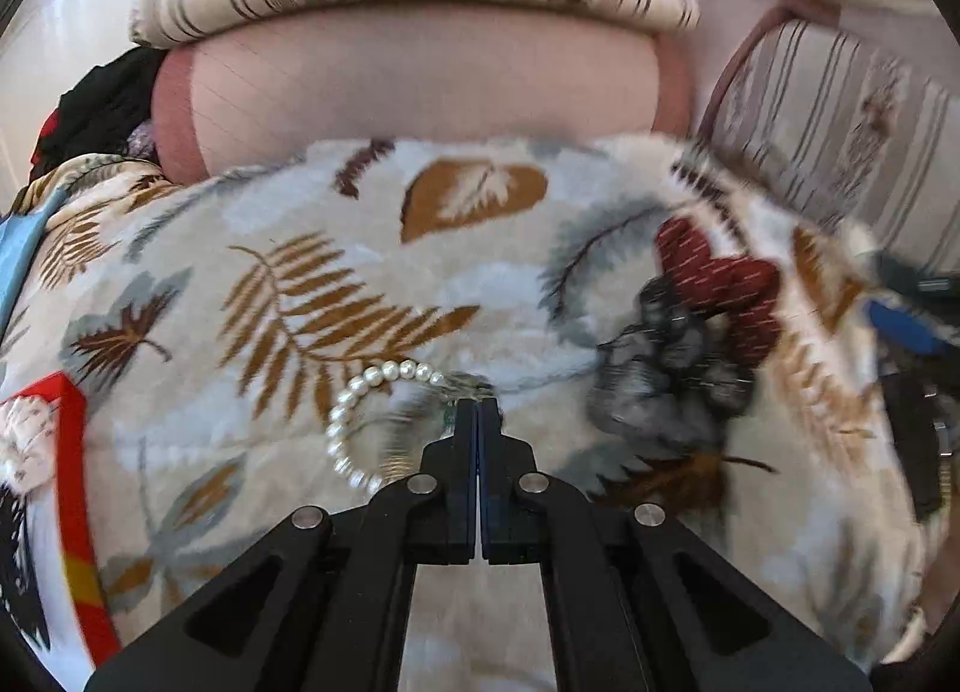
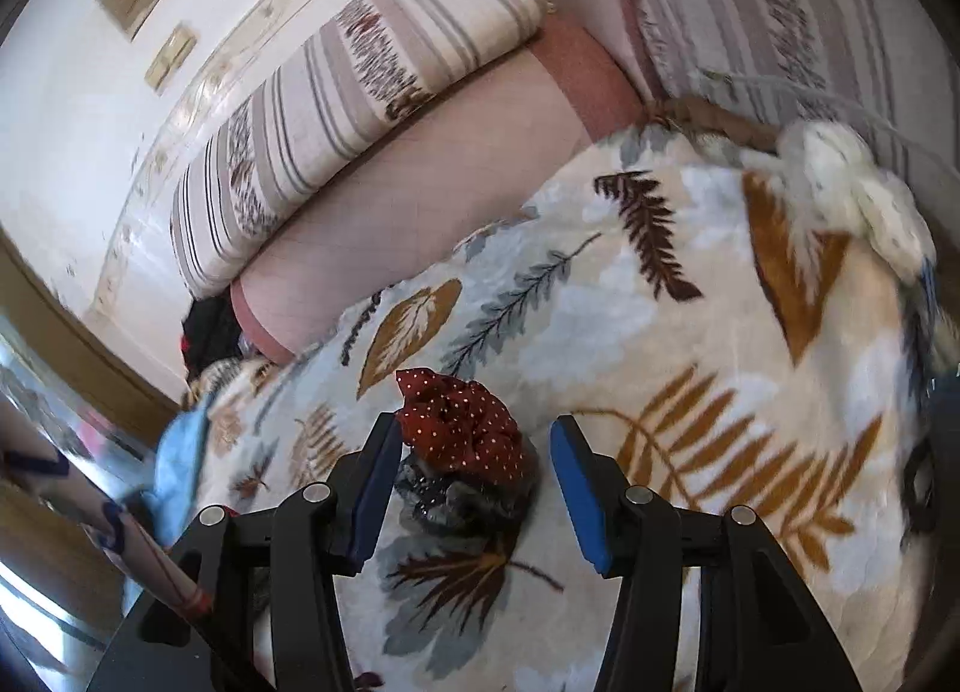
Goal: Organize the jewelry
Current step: 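Grasp the gold chain bracelet with left gripper while right gripper grasps red polka-dot scrunchie, then lift the gold chain bracelet with left gripper while right gripper lifts the red scrunchie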
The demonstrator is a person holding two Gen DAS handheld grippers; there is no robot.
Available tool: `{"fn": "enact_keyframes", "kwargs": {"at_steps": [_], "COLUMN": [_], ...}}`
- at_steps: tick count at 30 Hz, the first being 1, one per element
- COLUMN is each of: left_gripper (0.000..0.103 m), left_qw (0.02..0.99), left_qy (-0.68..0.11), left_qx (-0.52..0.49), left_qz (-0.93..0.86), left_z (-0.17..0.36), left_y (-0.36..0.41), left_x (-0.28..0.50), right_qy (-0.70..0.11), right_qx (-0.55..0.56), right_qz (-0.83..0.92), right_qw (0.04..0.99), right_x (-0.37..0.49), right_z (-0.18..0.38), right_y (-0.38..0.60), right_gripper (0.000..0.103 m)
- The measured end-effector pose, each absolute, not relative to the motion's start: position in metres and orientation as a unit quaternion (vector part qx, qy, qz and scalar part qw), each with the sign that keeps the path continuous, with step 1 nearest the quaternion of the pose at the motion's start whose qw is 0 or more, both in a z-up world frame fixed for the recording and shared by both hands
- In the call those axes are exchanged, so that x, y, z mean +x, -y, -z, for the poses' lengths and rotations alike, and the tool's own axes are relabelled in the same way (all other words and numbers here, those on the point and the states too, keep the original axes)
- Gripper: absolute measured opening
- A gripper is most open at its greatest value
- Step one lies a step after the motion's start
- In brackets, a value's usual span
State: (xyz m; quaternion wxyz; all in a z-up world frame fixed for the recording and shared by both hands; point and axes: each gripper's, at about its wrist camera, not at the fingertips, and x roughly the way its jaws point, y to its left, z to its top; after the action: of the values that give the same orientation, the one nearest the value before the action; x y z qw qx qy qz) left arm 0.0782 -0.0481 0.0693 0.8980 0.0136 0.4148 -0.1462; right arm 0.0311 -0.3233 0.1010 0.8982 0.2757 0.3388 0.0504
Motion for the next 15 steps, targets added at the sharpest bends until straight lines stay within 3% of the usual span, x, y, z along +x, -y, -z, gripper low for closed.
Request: {"fn": "enact_keyframes", "kwargs": {"at_steps": [9, 10, 11, 12, 15], "left_gripper": [0.0, 0.0, 0.0, 0.0, 0.0], "left_qw": [0.901, 0.901, 0.902, 0.901, 0.896], "left_qy": [-0.398, -0.397, -0.396, -0.396, -0.401], "left_qx": [-0.036, -0.036, -0.037, -0.041, -0.055], "left_qz": [0.171, 0.173, 0.172, 0.172, 0.182], "left_z": [-0.084, -0.08, -0.074, -0.07, -0.058], "left_y": [-0.005, -0.007, -0.01, -0.012, -0.019], "left_x": [0.006, 0.004, 0.004, 0.005, 0.01], "right_qy": [-0.377, -0.382, -0.39, -0.404, -0.391], "right_qx": [0.15, 0.137, 0.127, 0.121, 0.112], "right_qz": [-0.043, -0.035, -0.027, -0.028, -0.008], "right_qw": [0.913, 0.913, 0.912, 0.906, 0.913], "right_x": [0.064, 0.067, 0.069, 0.073, 0.065], "right_z": [-0.08, -0.076, -0.071, -0.065, -0.071], "right_y": [0.27, 0.267, 0.265, 0.263, 0.263], "right_gripper": [0.058, 0.049, 0.031, 0.005, 0.005]}}
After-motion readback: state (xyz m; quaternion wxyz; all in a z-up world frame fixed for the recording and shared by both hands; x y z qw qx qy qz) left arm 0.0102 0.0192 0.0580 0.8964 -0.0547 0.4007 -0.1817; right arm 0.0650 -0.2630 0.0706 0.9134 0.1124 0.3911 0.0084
